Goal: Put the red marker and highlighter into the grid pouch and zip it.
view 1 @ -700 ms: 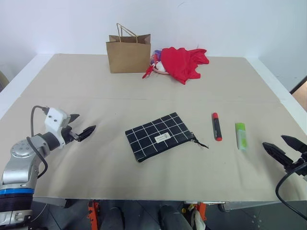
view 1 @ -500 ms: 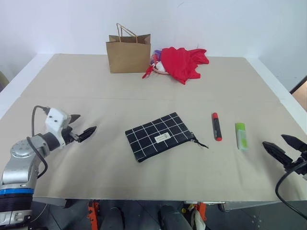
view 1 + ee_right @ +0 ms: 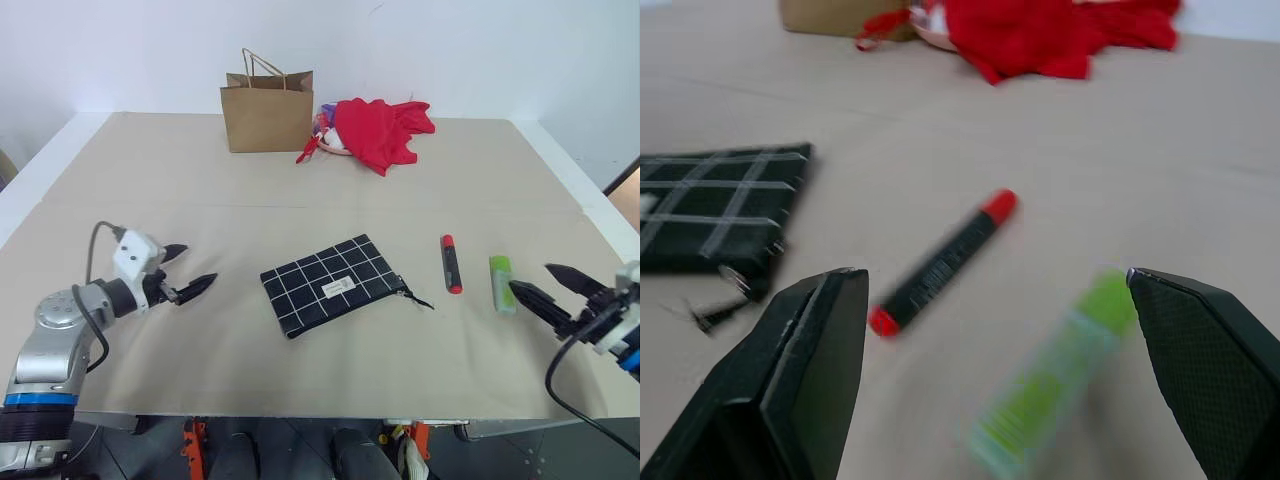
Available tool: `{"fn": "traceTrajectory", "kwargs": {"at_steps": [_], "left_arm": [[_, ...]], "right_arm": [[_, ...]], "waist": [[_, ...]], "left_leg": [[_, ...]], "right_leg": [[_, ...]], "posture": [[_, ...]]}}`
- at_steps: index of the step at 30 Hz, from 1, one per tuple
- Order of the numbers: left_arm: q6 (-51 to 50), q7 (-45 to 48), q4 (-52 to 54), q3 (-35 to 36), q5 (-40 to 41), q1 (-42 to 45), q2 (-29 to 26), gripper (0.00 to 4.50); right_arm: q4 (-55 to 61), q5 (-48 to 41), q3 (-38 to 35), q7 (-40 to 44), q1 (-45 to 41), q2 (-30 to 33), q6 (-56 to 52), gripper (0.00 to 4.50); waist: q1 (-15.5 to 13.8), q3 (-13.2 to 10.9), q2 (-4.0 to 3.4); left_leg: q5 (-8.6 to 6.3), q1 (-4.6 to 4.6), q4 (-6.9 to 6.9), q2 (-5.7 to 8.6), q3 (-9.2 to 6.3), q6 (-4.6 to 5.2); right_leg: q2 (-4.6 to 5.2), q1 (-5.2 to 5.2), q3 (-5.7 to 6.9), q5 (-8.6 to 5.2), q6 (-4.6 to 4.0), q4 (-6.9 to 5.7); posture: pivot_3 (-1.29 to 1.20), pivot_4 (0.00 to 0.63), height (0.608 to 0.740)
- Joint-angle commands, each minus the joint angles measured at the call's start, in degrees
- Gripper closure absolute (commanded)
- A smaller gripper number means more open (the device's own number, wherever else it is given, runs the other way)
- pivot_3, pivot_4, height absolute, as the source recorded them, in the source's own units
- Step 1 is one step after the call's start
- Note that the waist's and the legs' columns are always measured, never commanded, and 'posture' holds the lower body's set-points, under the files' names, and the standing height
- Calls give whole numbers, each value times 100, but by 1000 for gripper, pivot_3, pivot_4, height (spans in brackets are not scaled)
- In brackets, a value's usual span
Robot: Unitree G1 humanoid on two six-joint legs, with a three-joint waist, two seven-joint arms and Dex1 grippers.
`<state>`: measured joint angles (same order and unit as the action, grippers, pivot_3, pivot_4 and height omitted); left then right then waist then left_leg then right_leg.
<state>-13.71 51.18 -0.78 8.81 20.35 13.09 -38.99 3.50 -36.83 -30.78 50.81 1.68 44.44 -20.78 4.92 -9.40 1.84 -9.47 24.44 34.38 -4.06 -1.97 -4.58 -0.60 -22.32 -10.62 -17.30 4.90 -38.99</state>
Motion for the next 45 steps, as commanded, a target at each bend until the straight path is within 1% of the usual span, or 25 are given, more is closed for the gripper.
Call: {"fn": "traceTrajectory", "kwargs": {"at_steps": [1,4,5,8,9,10,11,12,14,15,16,19,23,26,30,35,40,43,45], "left_arm": [[-125,332,699,-386,153,-25,29,0],[-239,528,977,-720,193,-56,71,0],[-298,603,1077,-860,231,-48,105,0],[-459,885,1250,-1323,282,50,233,0],[-443,974,1264,-1437,246,82,242,0],[-437,1042,1276,-1515,221,106,243,0],[-425,1090,1292,-1592,204,132,252,0],[-416,1121,1299,-1647,194,158,257,0],[-357,1176,1329,-1750,137,187,264,0],[-327,1196,1334,-1789,105,198,265,0],[-278,1209,1344,-1822,56,191,254,0],[-189,1190,1402,-1810,-2,135,227,0],[-87,1121,1431,-1788,-63,82,254,0],[399,949,1357,-1764,-359,118,307,0],[1318,711,1002,-1875,-1025,263,321,0],[1976,871,607,-2117,-1408,310,285,0],[2277,917,326,-2375,-1609,323,386,0],[2237,1084,247,-2478,-1574,378,403,0],[2333,1087,206,-2524,-1686,445,376,0]], "right_arm": [[778,-247,596,-185,-487,-138,-409,54],[982,-171,1184,-377,-989,-380,-612,54],[936,-74,1472,-493,-1285,-557,-654,54],[283,440,2277,-729,-2288,-1216,-432,822],[57,569,2411,-727,-2466,-1368,-329,1195],[-148,706,2508,-748,-2584,-1509,-210,1758],[-361,844,2609,-749,-2650,-1631,-89,2203],[-529,958,2697,-724,-2682,-1717,37,2815],[-890,1245,2922,-728,-2641,-1899,363,3562],[-1043,1372,3008,-721,-2615,-1958,490,3809],[-1278,1564,3042,-796,-2546,-2003,708,4442],[-1639,1865,3011,-874,-2270,-1978,1089,4442],[-1826,2065,3086,-779,-2165,-1946,1366,4442],[-1900,2106,3084,-803,-2239,-2005,1445,4442],[-1937,2150,3089,-807,-2335,-2071,1511,4442],[-1913,2218,3111,-810,-2363,-2155,1549,4442],[-1832,2265,3078,-879,-2324,-2181,1544,4442],[-1806,2267,3047,-874,-2321,-2168,1527,4442],[-1773,2254,3020,-873,-2316,-2155,1512,4442]], "waist": [[1,0,0],[-2,0,-1],[2,-1,-1],[22,-4,-2],[30,-5,-3],[30,-5,-3],[14,-4,-3],[-1,-4,-3],[-65,-4,-3],[-67,-5,-3],[-63,-5,-4],[-70,-4,-6],[-64,-3,-4],[-57,-4,-4],[-44,-4,-4],[-39,-4,-4],[-30,-3,-5],[-32,-3,-6],[-31,-3,-6]], "left_leg": [[0,0,0,0,0,0],[0,2,0,0,-2,0],[0,3,0,0,-2,0],[0,3,1,0,-2,0],[0,2,2,0,-2,0],[2,3,3,-1,-3,2],[3,6,2,0,-6,4],[3,9,2,0,-11,4],[3,18,3,0,-20,4],[0,24,3,1,-26,7],[-4,25,2,1,-26,10],[-9,25,-2,1,-36,18],[-10,21,3,2,-58,20],[-6,3,5,2,-62,18],[11,-14,7,2,-63,19],[15,-15,7,2,-63,20],[14,-14,0,2,-63,21],[14,-14,3,2,-64,21],[14,-14,4,2,-64,21]], "right_leg": [[0,0,0,1,0,0],[0,0,1,0,1,-1],[0,0,1,0,1,0],[-1,-4,1,1,0,-1],[-3,-4,1,6,-2,-1],[-3,-5,2,9,-1,-1],[-3,-4,4,10,0,-1],[-3,-2,9,9,-2,-1],[-2,-4,18,9,-15,0],[-1,-7,23,9,-25,1],[-1,-8,24,8,-31,1],[-2,-8,33,3,-40,0],[-2,8,54,2,-43,-1],[-3,24,57,-4,-25,-2],[-3,44,57,2,-23,-1],[-3,43,57,9,-17,-2],[-3,43,57,5,-17,-2],[-3,44,57,6,-17,-2],[-3,44,57,7,-16,-2]], "posture": [[0,150,740],[0,150,740],[0,150,740],[0,150,740],[0,150,740],[0,150,740],[0,150,740],[0,150,740],[0,150,740],[0,150,740],[0,150,740],[0,150,740],[0,150,740],[0,150,740],[0,150,740],[0,150,740],[0,150,740],[0,150,740],[0,150,740]]}}
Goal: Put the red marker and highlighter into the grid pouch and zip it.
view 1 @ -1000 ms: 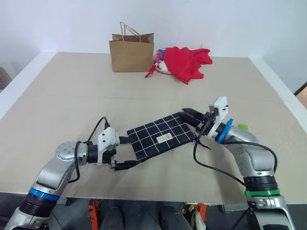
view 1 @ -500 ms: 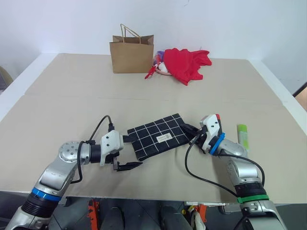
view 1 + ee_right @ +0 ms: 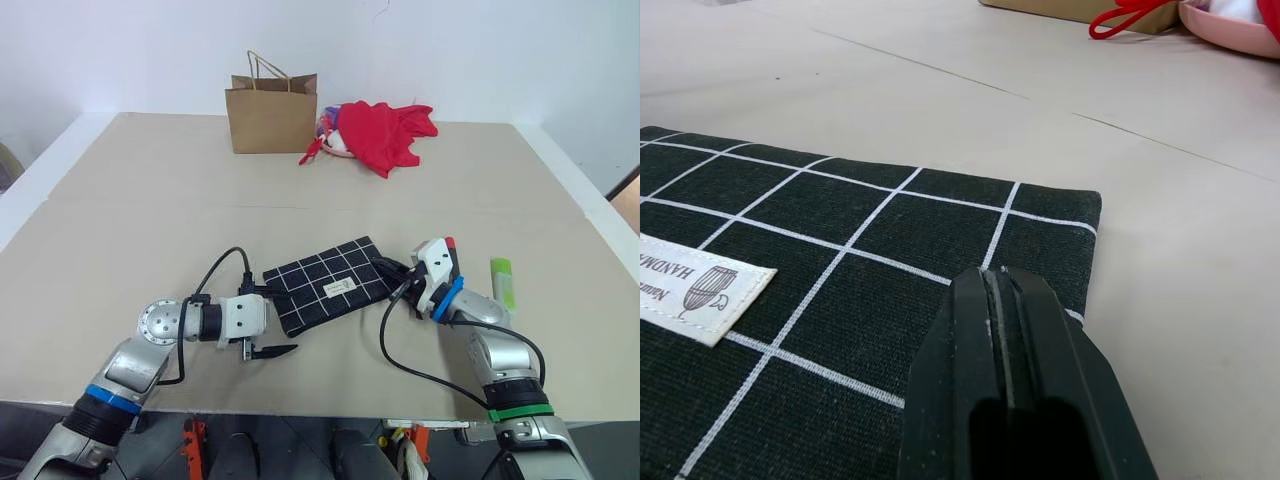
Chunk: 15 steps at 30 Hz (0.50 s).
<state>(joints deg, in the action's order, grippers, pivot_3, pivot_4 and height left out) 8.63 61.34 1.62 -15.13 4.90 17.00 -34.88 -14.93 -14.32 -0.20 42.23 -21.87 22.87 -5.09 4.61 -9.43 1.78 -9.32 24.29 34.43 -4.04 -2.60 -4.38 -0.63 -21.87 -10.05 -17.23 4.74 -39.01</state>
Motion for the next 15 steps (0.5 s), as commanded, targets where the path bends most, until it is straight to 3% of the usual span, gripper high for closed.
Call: {"fn": "traceTrajectory", "kwargs": {"at_steps": [1,6,13,15], "left_arm": [[214,13,-117,-142,-269,107,-42,0],[1232,-620,-801,-202,-1080,550,72,0],[1550,-698,-1248,-336,-1171,824,233,0],[1563,-609,-1331,-386,-1125,841,254,603]], "right_arm": [[84,-1,-46,-19,41,4,-64,4442],[122,-9,-39,-31,36,-29,-71,4442],[131,-12,-9,-14,1,-63,-74,4442],[122,-8,2,5,-8,-64,-65,4500]], "waist": [[0,0,0],[-4,1,0],[-5,3,-5],[-5,4,-6]], "left_leg": [[0,0,0,0,0,0],[0,0,0,0,-1,0],[8,-5,3,1,-1,10],[9,-4,2,1,-1,11]], "right_leg": [[0,0,0,0,0,0],[0,0,0,0,0,0],[0,5,0,6,-4,0],[0,5,0,8,-1,0]], "posture": [[0,150,740],[0,150,740],[0,150,740],[0,150,740]]}}
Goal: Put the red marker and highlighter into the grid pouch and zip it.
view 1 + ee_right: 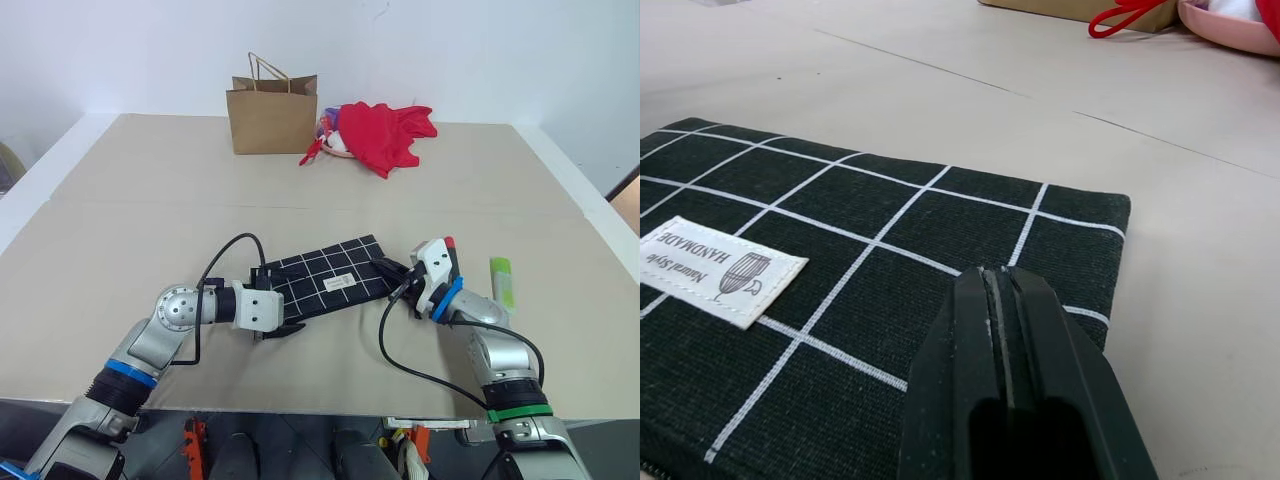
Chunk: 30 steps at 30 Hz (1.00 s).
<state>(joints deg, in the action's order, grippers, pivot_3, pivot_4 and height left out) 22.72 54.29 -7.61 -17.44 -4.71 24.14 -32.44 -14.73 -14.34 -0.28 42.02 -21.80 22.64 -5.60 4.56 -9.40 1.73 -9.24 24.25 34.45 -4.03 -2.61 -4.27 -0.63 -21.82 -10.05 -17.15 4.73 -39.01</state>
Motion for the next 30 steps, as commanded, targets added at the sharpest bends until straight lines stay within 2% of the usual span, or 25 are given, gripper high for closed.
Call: {"fn": "traceTrajectory", "kwargs": {"at_steps": [1,4,5,7,9,10,11,12,13,14,15,17,19,21,22,23,26,30], "left_arm": [[165,154,-446,-182,-126,133,12,665],[297,265,-607,-209,-30,178,-23,1771],[339,308,-654,-213,-18,198,-39,2440],[403,402,-759,-197,49,251,-71,2851],[363,561,-848,-148,239,298,-89,3509],[267,647,-860,-100,387,316,-81,4054],[136,723,-857,-36,559,334,-57,4161],[54,770,-858,6,670,348,-39,4500],[-214,873,-809,112,964,373,-1,4500],[-524,1034,-743,210,1300,400,19,4500],[-723,1154,-711,277,1531,424,25,4500],[-1080,1309,-642,403,1889,470,36,4500],[-1426,1452,-525,501,2173,485,53,4500],[-1732,1574,-407,572,2386,475,66,4500],[-1998,1607,-304,626,2544,472,80,4500],[-2283,1645,-191,679,2727,474,88,4500],[-2955,1739,112,806,3088,478,62,4500],[-3425,1844,347,904,3266,461,10,4500]], "right_arm": [[94,-6,12,37,-18,-40,-8,4500],[88,6,33,53,-35,-48,-10,4500],[86,8,36,61,-40,-47,-8,4500],[80,7,35,77,-55,-43,-3,4500],[86,-11,26,101,-77,-44,-6,4500],[106,-42,9,130,-86,-44,12,4500],[148,-77,-23,145,-98,-42,43,4500],[177,-100,-45,154,-106,-41,66,3801],[313,-250,-146,129,-133,-62,-36,3801],[513,-487,-264,157,-139,-52,-264,3558],[672,-647,-344,212,-132,-30,-368,3001],[984,-881,-488,340,-58,58,-438,2541],[1333,-1069,-632,480,80,162,-342,1544],[1680,-1180,-773,593,290,323,-326,912],[1872,-1247,-872,701,450,447,-298,391],[2072,-1317,-991,825,648,588,-244,75],[2564,-1360,-1133,1157,1258,914,-39,75],[2714,-884,-905,1710,1998,1212,920,75]], "waist": [[1,1,-1],[3,1,-2],[3,1,-3],[3,2,-3],[4,2,-3],[4,2,-3],[5,1,-3],[5,1,-3],[5,1,-3],[12,1,-4],[35,0,-5],[37,-11,-19],[35,-23,-40],[15,-25,-42],[5,-25,-43],[-25,-28,-48],[-55,-34,-58],[-30,-34,-60]], "left_leg": [[0,0,0,0,0,0],[0,0,-1,0,0,0],[0,0,-1,0,0,0],[0,0,-1,0,0,0],[1,0,-1,0,0,1],[1,0,-1,0,0,2],[1,0,-1,0,0,2],[2,0,-1,0,0,3],[2,0,-1,0,0,3],[2,0,-1,0,0,3],[2,0,-2,0,0,3],[1,10,-13,0,-2,4],[1,42,-12,1,-6,4],[1,48,-12,2,-14,4],[-1,55,-12,5,-27,5],[-2,59,-12,6,-40,6],[-3,81,-10,10,-79,7],[-3,78,-10,10,-88,8]], "right_leg": [[0,0,0,2,4,0],[0,-1,0,2,4,0],[-1,-1,0,2,4,0],[-1,-1,0,2,4,0],[-1,-1,0,3,3,0],[-1,-1,0,3,3,0],[-1,-1,0,3,3,0],[-1,-2,0,3,3,0],[-1,-2,0,3,3,-1],[-2,-2,0,3,3,-1],[-2,-3,0,3,3,-1],[-3,-14,1,-4,4,-3],[-3,-43,4,-4,5,-6],[-2,-46,12,-6,4,-6],[-1,-46,23,-10,-2,-5],[-1,-45,34,-12,-7,-4],[0,-48,76,-22,-23,-4],[0,-43,85,-29,-16,-5]], "posture": [[0,150,740],[0,150,740],[0,150,740],[0,150,740],[0,150,740],[0,150,740],[0,150,740],[0,150,740],[0,150,740],[0,150,740],[0,150,740],[0,150,740],[0,150,740],[0,150,740],[0,150,740],[0,150,740],[0,150,740],[0,150,740]]}}
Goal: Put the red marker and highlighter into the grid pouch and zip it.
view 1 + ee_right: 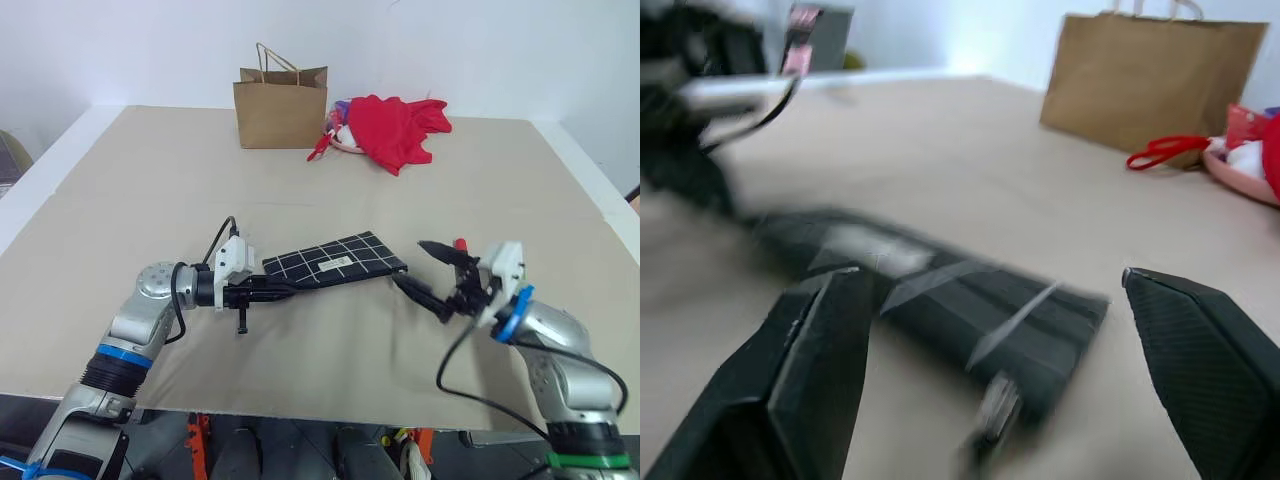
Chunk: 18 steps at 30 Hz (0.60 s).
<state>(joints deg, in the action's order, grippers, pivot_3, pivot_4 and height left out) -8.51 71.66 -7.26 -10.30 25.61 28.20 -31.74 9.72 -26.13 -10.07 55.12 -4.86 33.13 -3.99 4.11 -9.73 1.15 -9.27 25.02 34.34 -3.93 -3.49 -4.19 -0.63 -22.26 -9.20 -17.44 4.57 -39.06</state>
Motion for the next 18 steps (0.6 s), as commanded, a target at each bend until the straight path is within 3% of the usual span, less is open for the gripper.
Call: {"fn": "traceTrajectory", "kwargs": {"at_steps": [1,10,14,16,17,18], "left_arm": [[-366,115,347,212,249,55,-67,4500],[-607,166,565,270,249,33,-85,4500],[-702,135,675,299,289,23,-67,4500],[-751,129,726,308,306,26,-66,4500],[-767,136,753,314,312,20,-74,4500],[-780,141,772,321,316,16,-81,4500]], "right_arm": [[260,341,99,459,401,175,933,75],[-338,720,105,281,406,-13,2086,75],[-644,915,221,344,360,14,2498,1051],[-835,988,246,357,321,25,2692,2089],[-929,1026,243,349,295,35,2821,2235],[-1003,1046,242,349,275,57,2927,2813]], "waist": [[26,-1,-2],[36,-12,-8],[36,-12,-9],[33,-12,-10],[31,-12,-10],[30,-13,-10]], "left_leg": [[0,-3,2,0,0,0],[23,-36,10,1,1,-9],[22,-35,5,2,0,-9],[22,-35,3,2,0,-8],[22,-34,3,2,0,-8],[22,-34,3,2,0,-8]], "right_leg": [[0,2,0,-1,2,0],[2,36,-1,20,3,-1],[3,35,-1,16,4,-1],[3,35,-1,13,4,-1],[3,35,-1,13,4,-1],[3,35,-1,12,4,-1]], "posture": [[0,150,740],[0,150,740],[0,150,740],[0,150,740],[0,150,740],[0,150,740]]}}
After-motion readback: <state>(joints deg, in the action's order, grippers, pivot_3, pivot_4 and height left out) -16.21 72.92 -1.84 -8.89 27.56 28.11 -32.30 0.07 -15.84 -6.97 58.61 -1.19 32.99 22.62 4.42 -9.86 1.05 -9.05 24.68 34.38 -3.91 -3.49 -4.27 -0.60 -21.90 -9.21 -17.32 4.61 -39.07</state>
